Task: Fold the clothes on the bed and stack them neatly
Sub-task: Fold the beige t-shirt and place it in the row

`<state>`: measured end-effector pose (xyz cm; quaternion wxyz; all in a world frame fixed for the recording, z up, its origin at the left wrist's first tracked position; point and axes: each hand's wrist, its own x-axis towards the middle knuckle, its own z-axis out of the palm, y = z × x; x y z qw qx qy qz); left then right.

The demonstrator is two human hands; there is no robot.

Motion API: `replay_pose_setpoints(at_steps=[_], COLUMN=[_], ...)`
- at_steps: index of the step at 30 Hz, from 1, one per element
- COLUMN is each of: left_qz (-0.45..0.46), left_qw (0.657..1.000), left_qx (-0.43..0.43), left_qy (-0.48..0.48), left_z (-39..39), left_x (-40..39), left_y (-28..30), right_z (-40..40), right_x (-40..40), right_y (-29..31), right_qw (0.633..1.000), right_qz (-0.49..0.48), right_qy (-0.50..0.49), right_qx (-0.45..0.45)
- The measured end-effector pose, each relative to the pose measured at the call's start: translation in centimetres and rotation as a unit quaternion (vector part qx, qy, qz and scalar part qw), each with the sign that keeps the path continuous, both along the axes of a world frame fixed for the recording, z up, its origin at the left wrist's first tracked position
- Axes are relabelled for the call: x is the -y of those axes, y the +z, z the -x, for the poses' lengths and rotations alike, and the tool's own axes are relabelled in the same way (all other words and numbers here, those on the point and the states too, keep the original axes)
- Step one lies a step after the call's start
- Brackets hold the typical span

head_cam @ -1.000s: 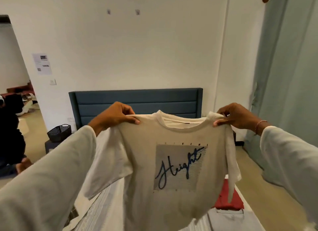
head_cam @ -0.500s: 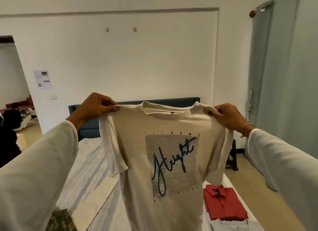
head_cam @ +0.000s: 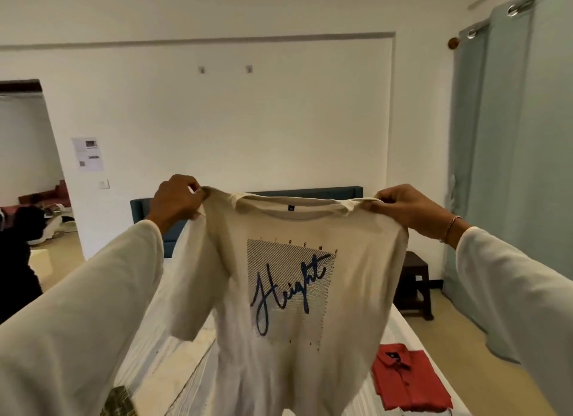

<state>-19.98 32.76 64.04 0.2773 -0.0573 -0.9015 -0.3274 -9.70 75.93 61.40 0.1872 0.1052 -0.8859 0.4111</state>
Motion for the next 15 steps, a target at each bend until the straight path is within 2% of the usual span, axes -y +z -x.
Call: replay_pose_setpoints(at_steps=[2, 4, 5, 7, 8, 9, 11, 13, 15], left_qz=[-0.092, -0.186, -0.225, -0.285, -0.294, -0.285, -0.241, -0.184, -0.171], left_qw=[0.993, 0.967, 0.941, 0.862, 0.827, 0.806, 0.792, 0.811, 0.829], left_qx=[0.072, 0.166, 0.228, 0.348, 0.383, 0.401, 0.409, 0.377, 0.339], left_qy=[-0.019, -0.061, -0.107, -0.235, -0.288, -0.329, -0.384, -0.408, -0.411], left_z=[-0.5, -1.6, -2.1, -3.2, -3.6, -3.9, -4.7, -5.7, -6.0], left_x=[-1.6, -3.5, -4.4, -6.0, -6.6, -7.2, -8.6, -10.0, -10.7], left_y=[-0.2, -0.2, -0.2, -0.4, -0.7, -1.1, -1.8, -2.3, -2.8], right_z=[-0.7, -1.6, -1.9, -2.3, -2.5, -2.7, -3.1, -3.3, -3.4], right_x=[1.4, 3.4, 4.6, 7.2, 8.4, 9.6, 11.6, 12.6, 12.7], right_y=[0.2, 0.3, 0.3, 0.0, -0.2, -0.4, -1.0, -1.2, -1.0], right_qw=[0.992, 0.968, 0.953, 0.914, 0.898, 0.889, 0.880, 0.873, 0.879], right_qz=[0.098, 0.185, 0.226, 0.322, 0.358, 0.378, 0.402, 0.421, 0.413], right_qy=[0.034, 0.082, 0.110, 0.160, 0.173, 0.177, 0.184, 0.177, 0.169], right_qx=[0.072, 0.147, 0.168, 0.188, 0.190, 0.186, 0.175, 0.169, 0.165])
